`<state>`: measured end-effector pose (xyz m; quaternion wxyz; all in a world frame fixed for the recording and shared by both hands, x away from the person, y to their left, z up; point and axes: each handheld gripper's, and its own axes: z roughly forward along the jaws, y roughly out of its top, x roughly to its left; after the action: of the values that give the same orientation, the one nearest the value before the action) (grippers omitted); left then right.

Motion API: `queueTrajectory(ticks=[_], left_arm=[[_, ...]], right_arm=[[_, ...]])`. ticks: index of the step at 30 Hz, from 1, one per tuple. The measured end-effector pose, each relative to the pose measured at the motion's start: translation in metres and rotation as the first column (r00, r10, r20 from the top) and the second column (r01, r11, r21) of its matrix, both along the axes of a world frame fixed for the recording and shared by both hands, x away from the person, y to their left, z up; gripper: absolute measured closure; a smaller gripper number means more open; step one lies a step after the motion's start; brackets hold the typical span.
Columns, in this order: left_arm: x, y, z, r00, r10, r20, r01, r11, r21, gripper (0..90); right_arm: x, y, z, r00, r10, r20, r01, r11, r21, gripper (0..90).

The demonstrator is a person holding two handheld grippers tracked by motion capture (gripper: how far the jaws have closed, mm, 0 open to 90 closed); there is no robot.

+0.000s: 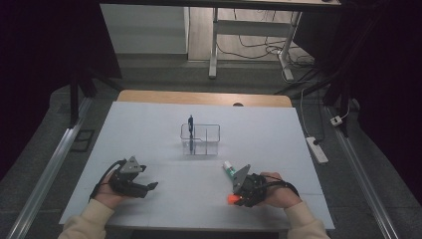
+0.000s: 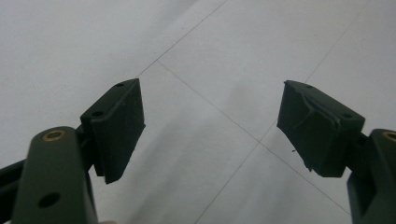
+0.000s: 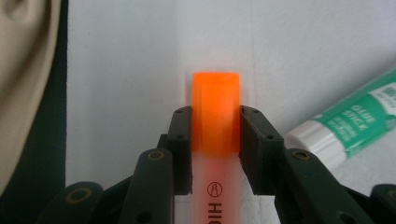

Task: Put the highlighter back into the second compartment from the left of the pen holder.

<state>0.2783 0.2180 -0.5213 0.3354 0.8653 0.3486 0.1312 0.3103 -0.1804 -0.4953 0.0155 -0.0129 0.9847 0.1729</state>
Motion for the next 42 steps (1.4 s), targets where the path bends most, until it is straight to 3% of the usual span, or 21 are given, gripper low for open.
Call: queueTrajectory(ticks=[6,13,28,38,42], left_arm=[[0.000,0.000,0.000,1.0000,0.003,0.003,-0.003,1.0000,0.000,22.6],[0.000,0.000,0.000,1.0000,0.003,0.002,-0.003,1.0000,0.000,22.6],[0.000,0.000,0.000,1.0000,0.004,0.004,-0.004,1.0000,-0.001,22.6],[0.000,0.000,0.000,1.0000,0.004,0.003,-0.004,1.0000,-0.001,22.6],[0.000,0.000,0.000,1.0000,0.003,0.003,-0.003,1.0000,0.001,22.6]], right_arm=[[0.003,-0.006,0.008,0.9998,-0.019,-0.008,0.019,0.997,0.069,66.7],[0.005,-0.007,0.012,0.9995,-0.031,-0.007,0.032,0.995,0.094,66.8],[0.008,-0.016,0.028,0.9948,-0.095,-0.036,0.100,0.974,0.205,66.7],[0.010,-0.022,0.038,0.9916,-0.109,-0.070,0.127,0.929,0.349,66.6],[0.011,-0.023,0.042,0.9892,-0.124,-0.079,0.145,0.902,0.406,66.7]])
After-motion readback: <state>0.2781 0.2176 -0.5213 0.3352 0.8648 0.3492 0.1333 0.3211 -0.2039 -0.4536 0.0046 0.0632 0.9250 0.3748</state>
